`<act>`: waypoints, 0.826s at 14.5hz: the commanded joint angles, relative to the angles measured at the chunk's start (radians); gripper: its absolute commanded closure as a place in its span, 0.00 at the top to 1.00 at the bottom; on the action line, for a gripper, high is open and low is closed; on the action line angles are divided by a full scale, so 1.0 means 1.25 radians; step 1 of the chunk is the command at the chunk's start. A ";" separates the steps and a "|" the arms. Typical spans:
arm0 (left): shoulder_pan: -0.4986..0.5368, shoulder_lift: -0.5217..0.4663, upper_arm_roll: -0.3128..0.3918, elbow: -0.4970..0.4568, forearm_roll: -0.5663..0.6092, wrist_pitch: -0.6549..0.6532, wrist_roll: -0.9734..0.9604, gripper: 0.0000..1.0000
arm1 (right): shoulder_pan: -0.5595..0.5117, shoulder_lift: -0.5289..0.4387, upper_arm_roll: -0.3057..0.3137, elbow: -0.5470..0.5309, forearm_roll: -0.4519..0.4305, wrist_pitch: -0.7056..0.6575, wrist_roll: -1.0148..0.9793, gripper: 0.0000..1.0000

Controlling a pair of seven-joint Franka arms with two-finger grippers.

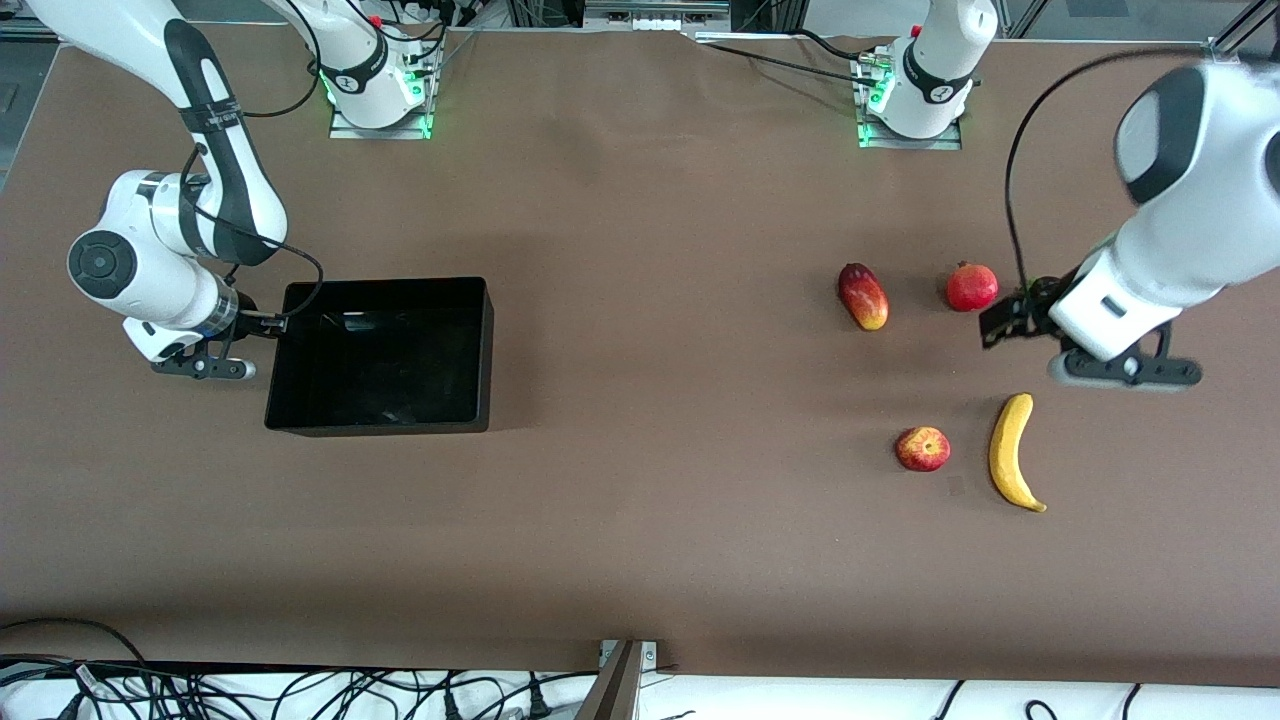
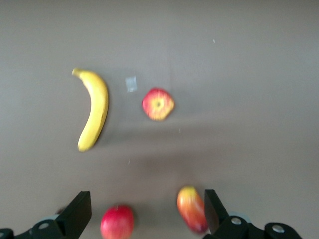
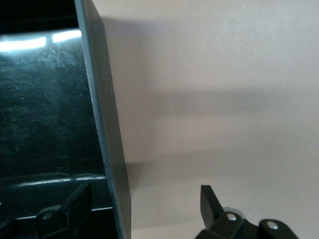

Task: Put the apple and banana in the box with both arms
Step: 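Grasp the box rim with the right gripper while the left gripper lowers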

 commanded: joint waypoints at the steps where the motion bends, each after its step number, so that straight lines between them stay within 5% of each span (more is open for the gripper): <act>1: 0.005 0.083 -0.008 0.016 -0.026 0.102 -0.004 1.00 | -0.010 -0.001 0.005 -0.020 0.007 0.024 -0.003 0.60; 4: 0.005 0.166 -0.013 0.016 -0.026 0.199 -0.006 1.00 | -0.009 -0.001 0.006 -0.019 0.013 0.018 -0.002 0.00; 8: 0.009 0.256 -0.013 0.016 -0.024 0.297 0.002 1.00 | -0.004 -0.007 0.013 0.006 0.033 -0.014 -0.004 0.00; 12: 0.014 0.310 -0.013 0.009 -0.017 0.354 0.004 1.00 | 0.004 -0.009 0.107 0.159 0.087 -0.184 0.010 0.00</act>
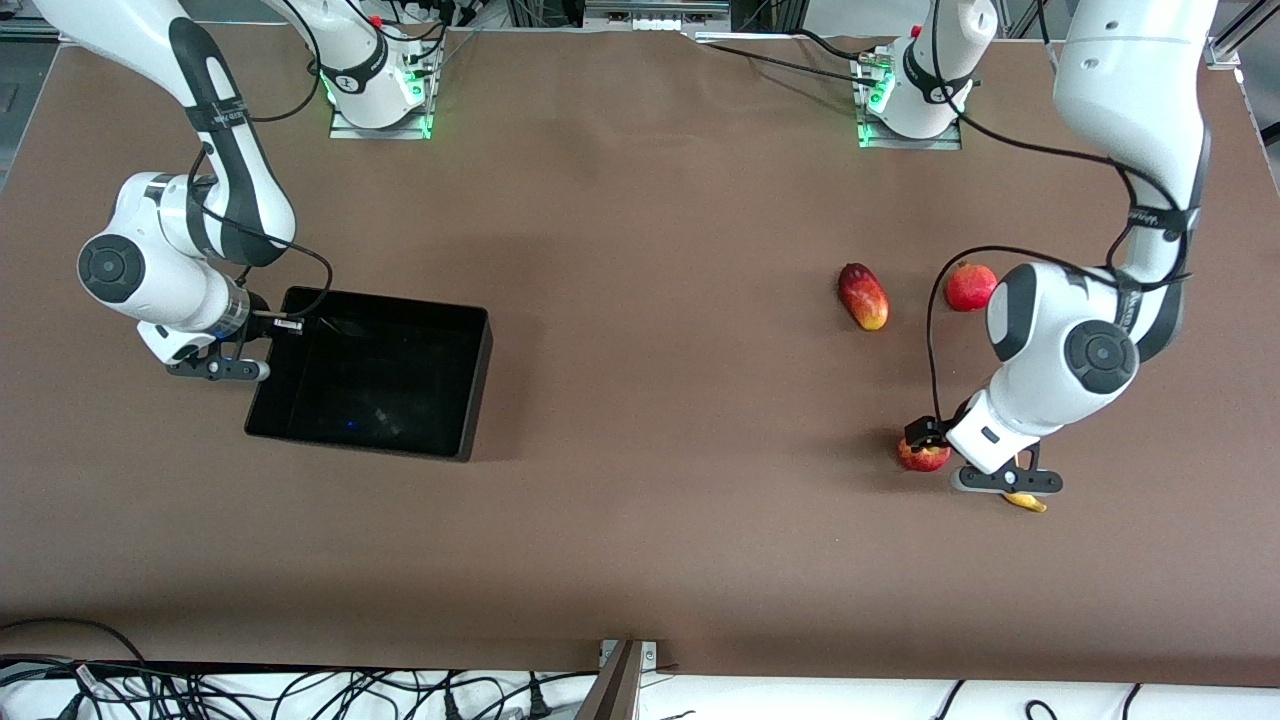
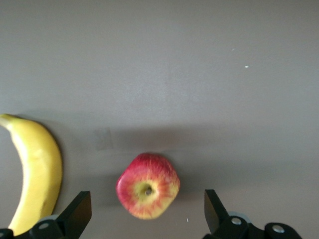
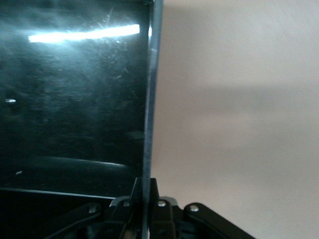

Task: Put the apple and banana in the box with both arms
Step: 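Slide the box toward the fruit while the left gripper grasps the apple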

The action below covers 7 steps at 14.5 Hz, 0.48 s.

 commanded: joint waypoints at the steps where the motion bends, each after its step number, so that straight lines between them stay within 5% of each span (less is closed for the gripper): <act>1: 0.011 0.025 -0.005 0.008 -0.009 0.014 0.008 1.00 | 0.013 0.000 0.078 0.136 0.062 -0.142 0.034 0.00; 7: 0.012 0.070 -0.006 0.006 -0.009 0.067 0.001 1.00 | 0.179 0.007 0.085 0.181 0.122 -0.165 0.191 0.00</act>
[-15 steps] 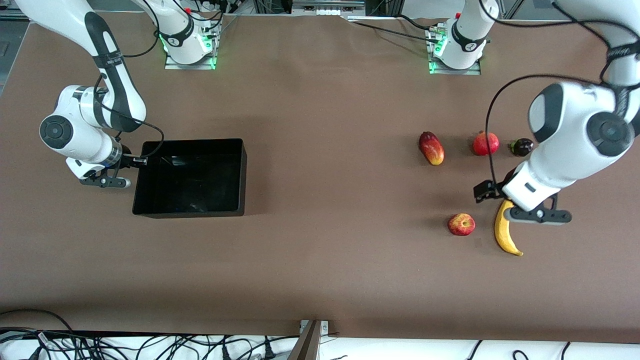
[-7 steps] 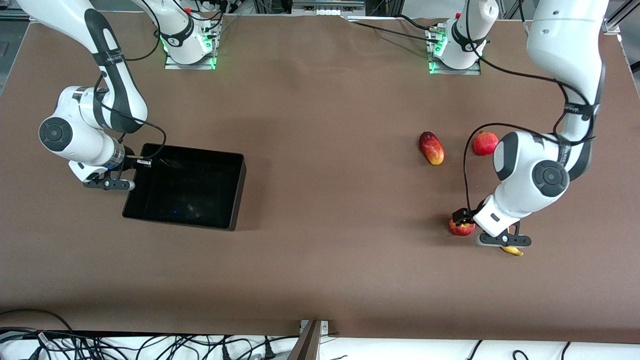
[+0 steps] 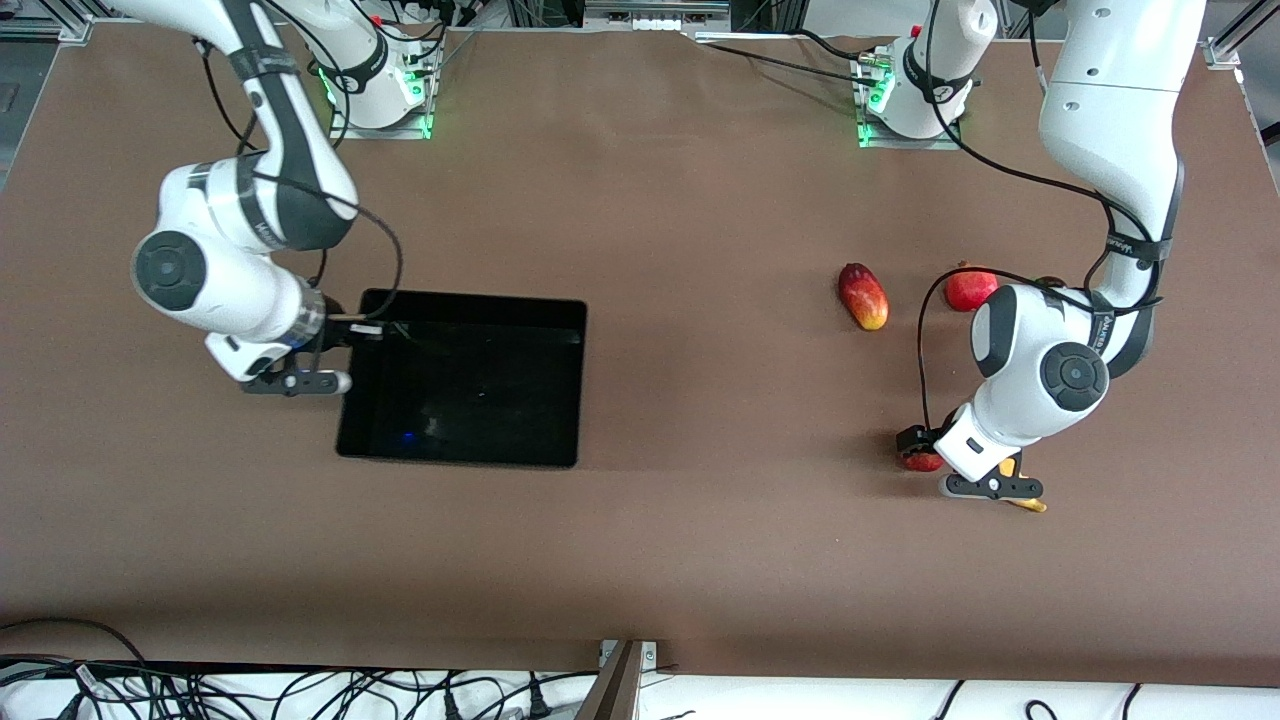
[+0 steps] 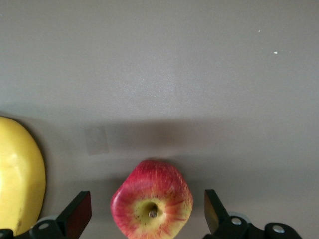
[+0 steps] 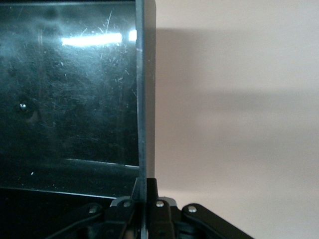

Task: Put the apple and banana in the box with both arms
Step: 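Slide the box toward the fruit while the left gripper grasps the apple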

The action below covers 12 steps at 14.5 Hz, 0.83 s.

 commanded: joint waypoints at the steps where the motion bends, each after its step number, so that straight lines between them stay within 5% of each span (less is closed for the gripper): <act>1: 0.006 0.022 -0.008 0.006 -0.011 0.031 -0.002 1.00 | 0.103 0.018 -0.006 0.023 0.041 0.002 0.091 0.00; 7: 0.004 0.053 -0.010 0.006 -0.013 0.047 -0.016 1.00 | 0.303 0.165 -0.006 0.155 0.045 0.078 0.347 0.00; 9: 0.004 0.056 -0.011 0.006 -0.013 0.066 -0.047 0.52 | 0.340 0.215 -0.006 0.209 0.042 0.081 0.403 0.00; 10: 0.004 0.058 -0.016 0.006 -0.011 0.066 -0.051 0.19 | 0.358 0.237 -0.006 0.238 0.042 0.081 0.423 0.00; 12: 0.004 0.058 -0.019 0.006 -0.009 0.066 -0.051 0.00 | 0.383 0.274 -0.006 0.288 0.066 0.081 0.434 0.00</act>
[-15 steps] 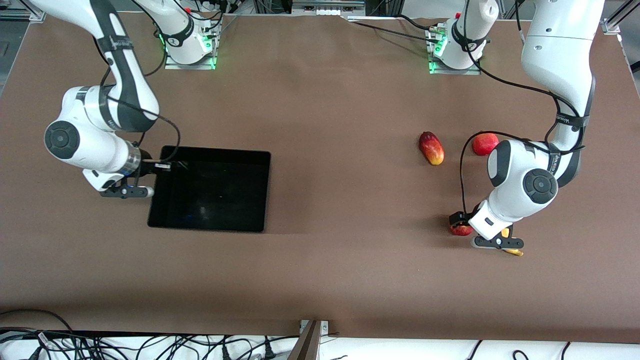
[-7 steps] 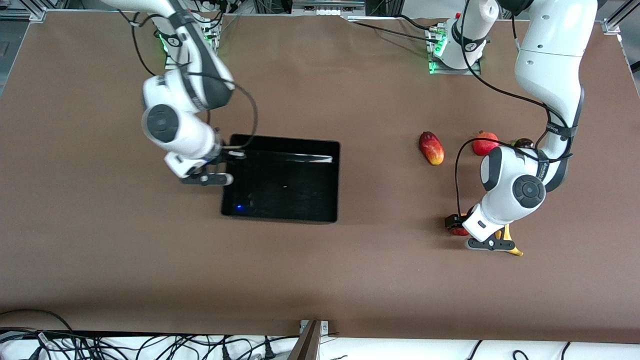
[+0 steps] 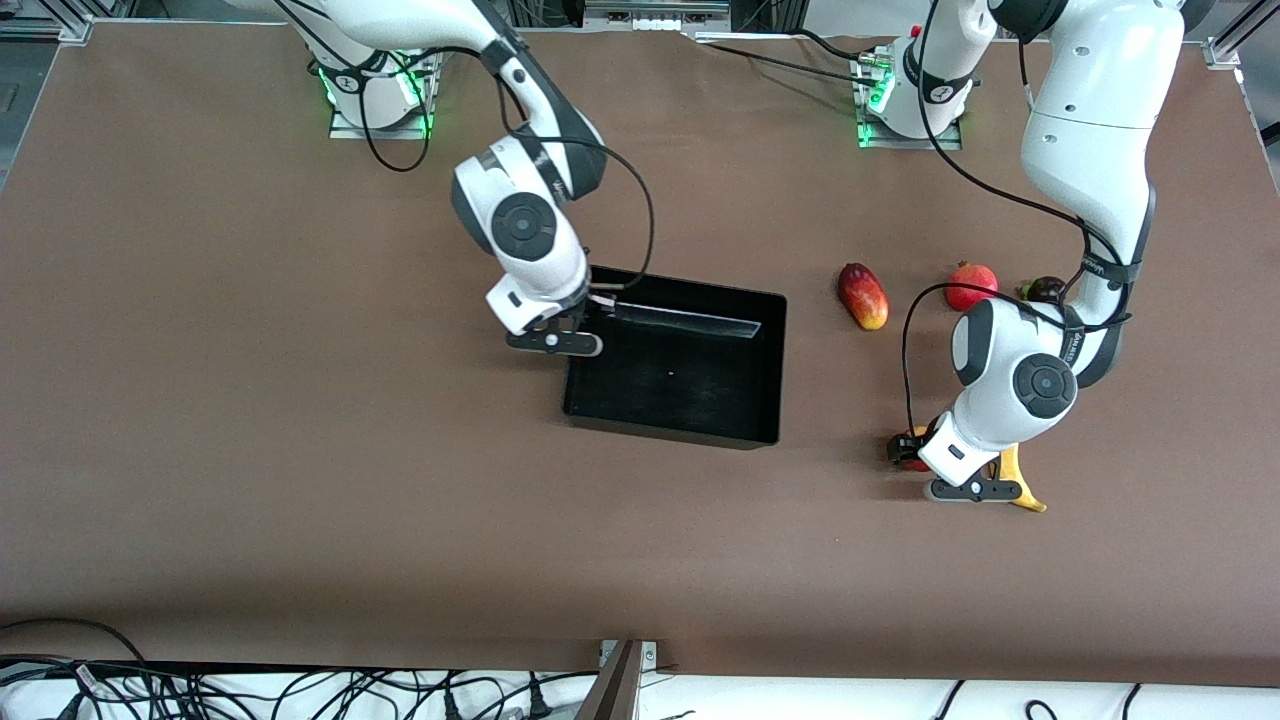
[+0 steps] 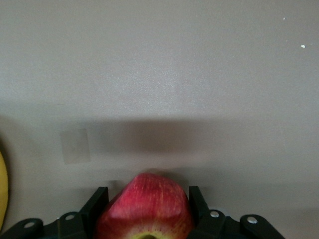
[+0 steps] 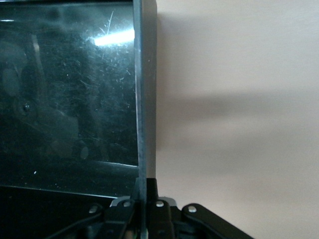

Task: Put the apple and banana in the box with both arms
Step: 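Slide the box toward the fruit while the left gripper grasps the apple, then lift the apple over the box while the right gripper releases the box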

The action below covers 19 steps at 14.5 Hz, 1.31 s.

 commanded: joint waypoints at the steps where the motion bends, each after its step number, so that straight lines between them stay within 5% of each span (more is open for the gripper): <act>1: 0.004 0.005 -0.013 0.001 -0.008 0.008 -0.010 0.00 | 0.035 0.054 -0.009 0.094 0.043 -0.010 0.012 0.00; 9: 0.006 -0.015 -0.015 -0.012 -0.008 -0.007 -0.009 0.00 | 0.056 0.096 -0.009 0.106 0.038 0.028 -0.026 0.00; 11: -0.004 -0.081 -0.015 -0.021 -0.009 -0.108 -0.016 0.00 | 0.056 0.100 -0.009 0.106 0.039 0.034 -0.025 0.49; 12: -0.013 -0.123 -0.016 -0.018 -0.009 -0.173 -0.038 0.00 | 0.056 0.099 -0.009 0.106 0.039 0.034 -0.024 0.99; 17: -0.145 -0.273 -0.016 -0.016 -0.022 -0.398 -0.227 0.00 | 0.045 0.030 -0.023 0.126 0.043 -0.017 -0.029 1.00; 19: -0.228 -0.272 -0.016 -0.017 -0.022 -0.416 -0.338 0.00 | 0.037 -0.038 -0.074 0.126 0.039 -0.096 -0.032 1.00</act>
